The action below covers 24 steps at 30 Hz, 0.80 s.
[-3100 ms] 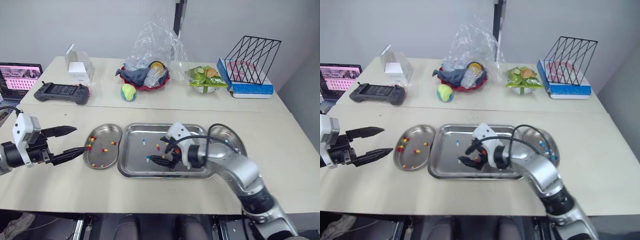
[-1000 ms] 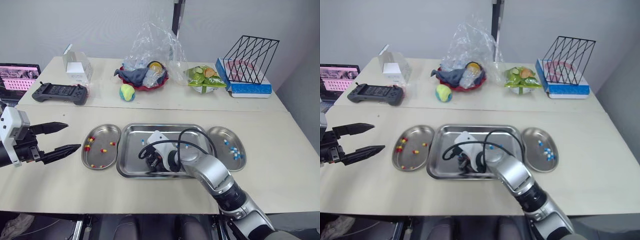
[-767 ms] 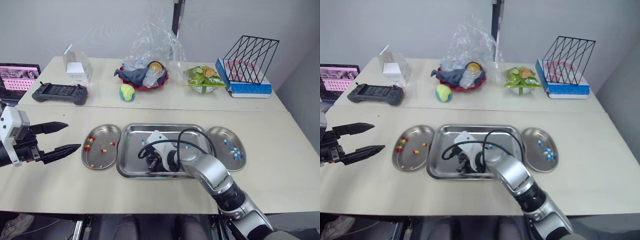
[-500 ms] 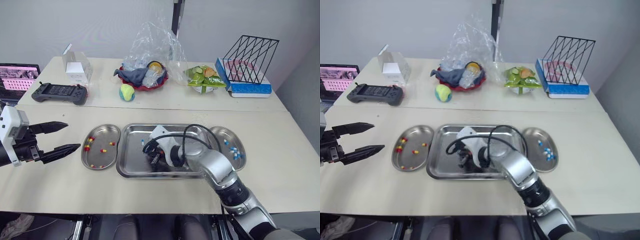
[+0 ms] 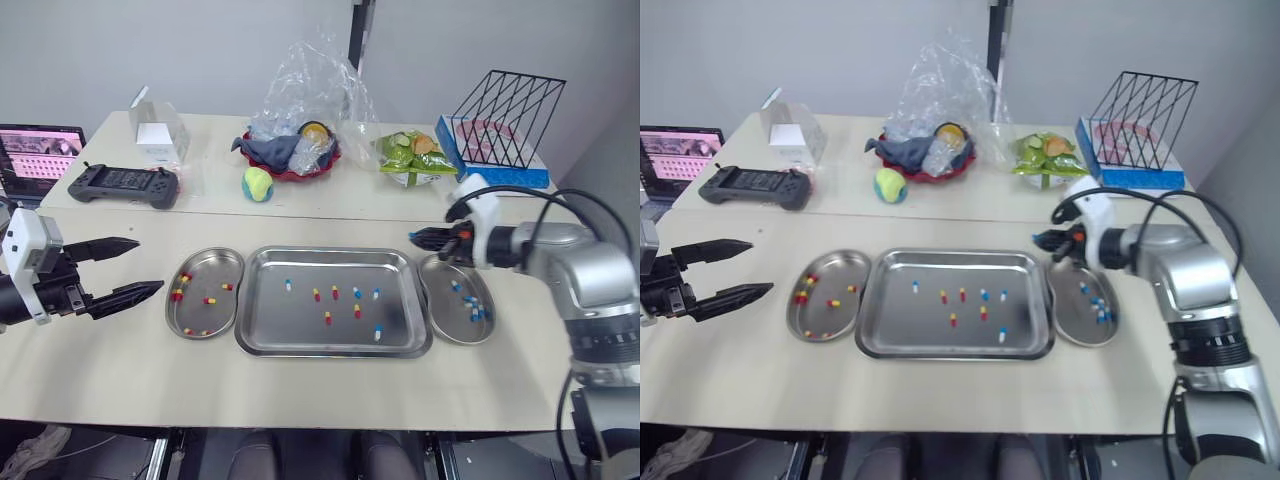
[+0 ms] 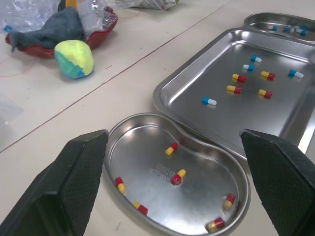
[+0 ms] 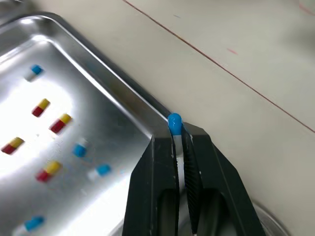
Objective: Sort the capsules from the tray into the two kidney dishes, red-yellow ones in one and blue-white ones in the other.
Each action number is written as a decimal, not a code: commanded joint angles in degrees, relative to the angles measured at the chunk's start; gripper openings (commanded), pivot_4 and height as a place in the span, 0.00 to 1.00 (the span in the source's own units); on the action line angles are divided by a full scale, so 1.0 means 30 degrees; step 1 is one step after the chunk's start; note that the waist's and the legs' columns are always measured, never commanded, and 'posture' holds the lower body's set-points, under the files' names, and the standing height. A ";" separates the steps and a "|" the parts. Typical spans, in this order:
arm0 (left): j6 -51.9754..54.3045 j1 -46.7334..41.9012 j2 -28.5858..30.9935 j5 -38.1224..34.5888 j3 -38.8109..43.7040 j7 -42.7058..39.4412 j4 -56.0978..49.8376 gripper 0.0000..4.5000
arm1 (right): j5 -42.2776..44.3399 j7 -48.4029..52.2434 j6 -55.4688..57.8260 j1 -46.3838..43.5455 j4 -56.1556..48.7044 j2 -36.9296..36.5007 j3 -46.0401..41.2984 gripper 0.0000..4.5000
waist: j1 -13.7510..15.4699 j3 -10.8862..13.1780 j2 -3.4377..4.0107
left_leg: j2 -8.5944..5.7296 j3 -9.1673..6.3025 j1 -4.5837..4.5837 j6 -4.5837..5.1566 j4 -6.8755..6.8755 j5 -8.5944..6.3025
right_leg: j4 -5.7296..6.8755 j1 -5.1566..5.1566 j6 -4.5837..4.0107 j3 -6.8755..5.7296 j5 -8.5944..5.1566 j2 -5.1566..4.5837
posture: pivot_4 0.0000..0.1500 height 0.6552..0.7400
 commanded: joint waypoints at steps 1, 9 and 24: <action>-0.0621 -0.0378 0.0033 0.0002 -0.0015 -0.0113 0.0191 1.00 | -0.0186 0.0942 -0.0632 0.1151 -0.0100 -0.1632 -0.0736 0.01 | -0.0079 0.0000 -0.0001 | 0.0000 0.0002 0.0010 0.0000 -0.0020 0.0000 | -0.0011 0.0001 -0.0002 0.0005 -0.0001 0.0001 | 1.00 0.92; -0.0785 -0.0903 0.0020 -0.0092 -0.0569 -0.0333 0.0703 1.00 | -0.1081 0.0594 -0.1067 0.2939 -0.0032 -0.2592 -0.0444 0.01 | -0.0088 0.0000 0.0000 | -0.0002 0.0008 0.0014 -0.0007 -0.0022 0.0005 | -0.0002 -0.0002 -0.0003 0.0008 -0.0002 -0.0001 | 1.00 0.92; -0.1167 -0.0879 -0.0236 0.0103 -0.0591 -0.0101 0.1670 1.00 | -0.0723 0.2004 -0.3676 0.2682 0.2730 -0.3542 -0.2993 0.92 | 0.0070 0.0001 0.0002 | -0.0005 0.0011 0.0018 -0.0009 -0.0018 0.0006 | -0.0008 0.0007 -0.0001 0.0009 -0.0002 -0.0005 | 1.00 0.92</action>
